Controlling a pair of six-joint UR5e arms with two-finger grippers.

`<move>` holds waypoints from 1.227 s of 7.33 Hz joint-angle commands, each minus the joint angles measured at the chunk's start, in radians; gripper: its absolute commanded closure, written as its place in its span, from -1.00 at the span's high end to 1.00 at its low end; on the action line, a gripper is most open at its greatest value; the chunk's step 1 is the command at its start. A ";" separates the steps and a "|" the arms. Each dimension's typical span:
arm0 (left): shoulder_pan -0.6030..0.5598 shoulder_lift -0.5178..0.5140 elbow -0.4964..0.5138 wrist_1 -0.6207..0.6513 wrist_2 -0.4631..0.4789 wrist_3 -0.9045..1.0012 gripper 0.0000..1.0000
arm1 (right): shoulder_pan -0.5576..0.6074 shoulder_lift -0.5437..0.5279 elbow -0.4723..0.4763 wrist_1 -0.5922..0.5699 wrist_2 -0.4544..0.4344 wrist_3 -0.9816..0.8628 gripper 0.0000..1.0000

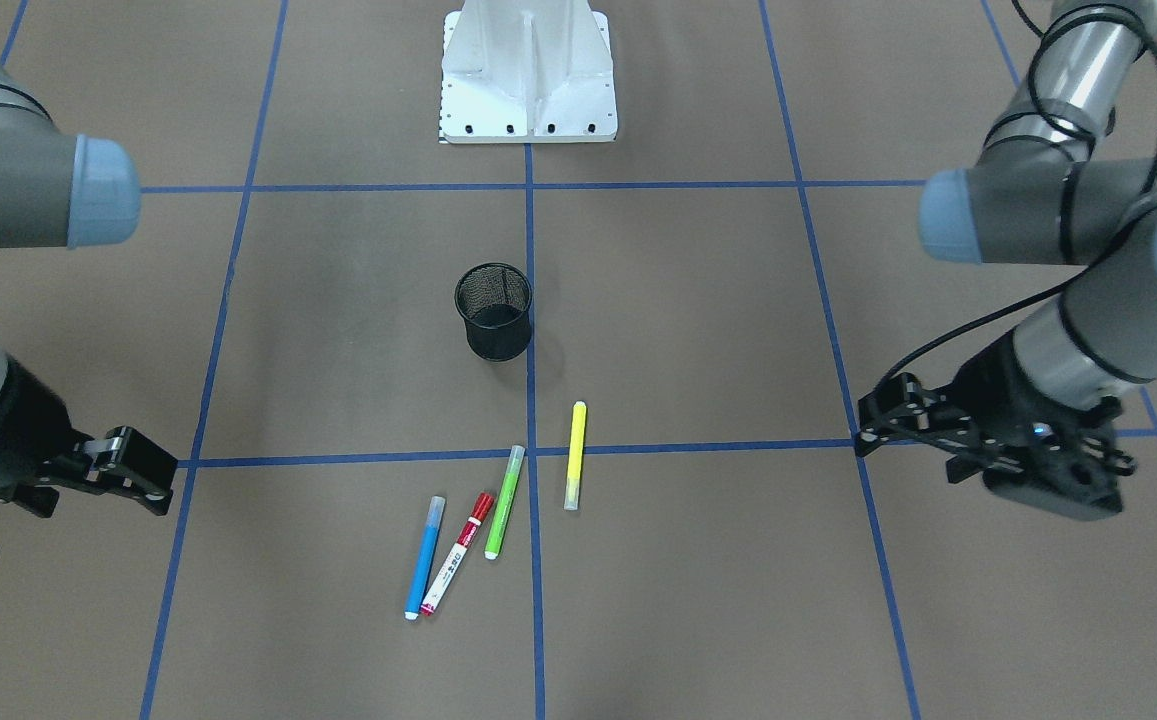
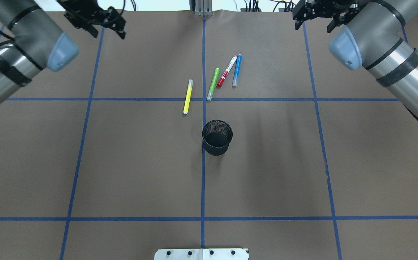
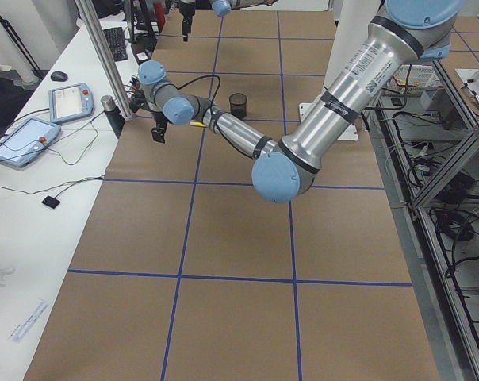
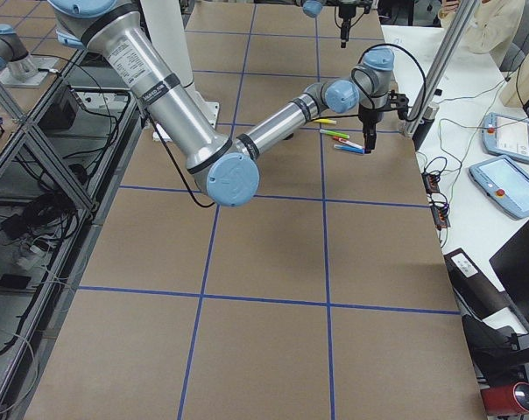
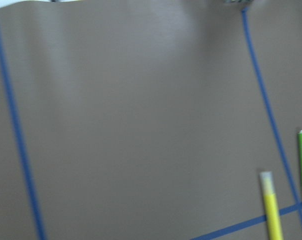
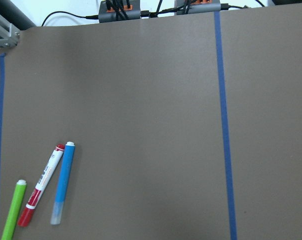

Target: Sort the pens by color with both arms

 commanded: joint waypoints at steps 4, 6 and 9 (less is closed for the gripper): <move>-0.322 0.333 -0.128 0.010 -0.165 0.369 0.99 | 0.245 -0.160 -0.048 0.075 0.207 -0.150 0.98; -0.390 0.427 -0.147 0.009 -0.176 0.441 0.99 | 0.312 -0.252 -0.038 0.067 0.221 -0.263 0.98; -0.452 0.521 -0.182 0.001 -0.183 0.492 0.99 | 0.349 -0.425 0.030 0.082 0.208 -0.324 0.98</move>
